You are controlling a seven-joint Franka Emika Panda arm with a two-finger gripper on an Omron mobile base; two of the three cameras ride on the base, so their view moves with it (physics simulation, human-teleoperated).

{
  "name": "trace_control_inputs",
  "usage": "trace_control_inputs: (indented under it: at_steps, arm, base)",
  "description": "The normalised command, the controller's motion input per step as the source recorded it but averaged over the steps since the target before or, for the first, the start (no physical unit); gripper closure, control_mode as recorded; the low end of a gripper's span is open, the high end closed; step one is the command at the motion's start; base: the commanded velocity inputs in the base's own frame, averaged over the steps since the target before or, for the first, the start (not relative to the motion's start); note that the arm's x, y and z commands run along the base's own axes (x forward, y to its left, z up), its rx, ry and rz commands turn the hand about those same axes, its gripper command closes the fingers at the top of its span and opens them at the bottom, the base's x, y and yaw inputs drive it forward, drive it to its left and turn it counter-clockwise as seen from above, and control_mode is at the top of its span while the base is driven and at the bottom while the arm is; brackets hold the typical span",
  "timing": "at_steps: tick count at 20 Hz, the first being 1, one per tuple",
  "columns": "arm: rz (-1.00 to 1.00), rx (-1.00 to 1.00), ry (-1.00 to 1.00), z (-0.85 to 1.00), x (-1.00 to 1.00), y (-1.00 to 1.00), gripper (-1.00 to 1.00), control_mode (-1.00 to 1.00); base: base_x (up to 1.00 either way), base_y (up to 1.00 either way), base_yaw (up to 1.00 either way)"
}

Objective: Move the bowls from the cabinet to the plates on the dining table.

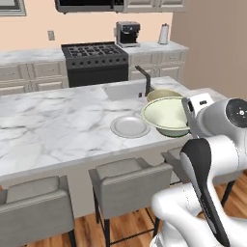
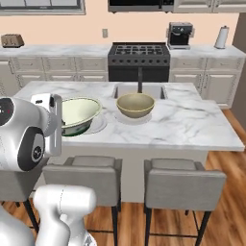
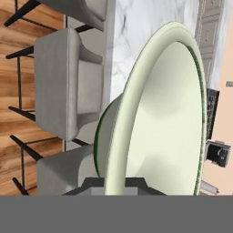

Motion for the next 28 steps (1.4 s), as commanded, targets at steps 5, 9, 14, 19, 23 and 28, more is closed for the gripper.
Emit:
trace_control_inputs:
  at_steps: [5,9,14,19,23,28]
  arm:
    - [0.0,0.0,0.0,0.0,0.0,0.0,1.0,1.0]
    - [0.0,0.0,0.0,0.0,0.0,0.0,1.0,1.0]
    - [0.0,0.0,0.0,0.0,0.0,0.0,1.0,1.0]
    - [0.0,0.0,0.0,0.0,0.0,0.0,1.0,1.0]
    - [0.0,0.0,0.0,0.0,0.0,0.0,1.0,1.0]
    - [0.01,0.0,0.02,-0.13,0.21,0.0,1.0,-1.0]
  base:
    - [0.26,0.03,0.04]
    - [0.31,0.0,0.03]
    - [0.33,0.0,0.01]
    - [0.2,0.01,0.02]
    - [0.21,0.02,0.03]
    - [0.13,0.0,0.01]
